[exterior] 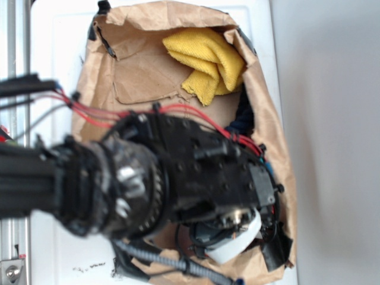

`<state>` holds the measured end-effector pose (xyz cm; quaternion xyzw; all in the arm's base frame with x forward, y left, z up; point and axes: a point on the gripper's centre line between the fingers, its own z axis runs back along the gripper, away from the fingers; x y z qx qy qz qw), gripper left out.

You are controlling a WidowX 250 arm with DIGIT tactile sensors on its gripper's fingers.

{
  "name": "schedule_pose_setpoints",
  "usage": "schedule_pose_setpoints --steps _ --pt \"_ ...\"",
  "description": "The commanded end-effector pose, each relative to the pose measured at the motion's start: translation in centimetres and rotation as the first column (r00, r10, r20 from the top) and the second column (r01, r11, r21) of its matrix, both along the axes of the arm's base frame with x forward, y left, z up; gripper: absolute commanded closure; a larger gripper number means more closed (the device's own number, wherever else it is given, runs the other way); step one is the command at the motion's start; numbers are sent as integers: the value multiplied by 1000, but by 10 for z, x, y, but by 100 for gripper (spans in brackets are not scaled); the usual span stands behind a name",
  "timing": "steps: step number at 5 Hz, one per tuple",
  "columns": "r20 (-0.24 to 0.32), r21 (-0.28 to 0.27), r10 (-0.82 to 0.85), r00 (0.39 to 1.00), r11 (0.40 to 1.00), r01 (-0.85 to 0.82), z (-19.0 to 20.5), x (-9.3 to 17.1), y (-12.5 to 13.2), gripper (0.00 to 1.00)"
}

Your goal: Grab the blue ball.

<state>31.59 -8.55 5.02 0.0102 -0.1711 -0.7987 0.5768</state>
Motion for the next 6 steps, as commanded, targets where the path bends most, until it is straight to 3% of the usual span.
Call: schedule_pose_setpoints --steps 1,3,4,5,6 --pt "51 53 25 998 998 -28 -7 -16 5 100" --pt "81 58 114 990 991 -119 -9 -18 19 100" --pt "49 15 178 983 984 -179 1 -21 18 100" --pt "-50 -67 348 936 934 -350 37 -28 27 100" --pt "-199 -125 469 861 859 -497 73 -39 47 100"
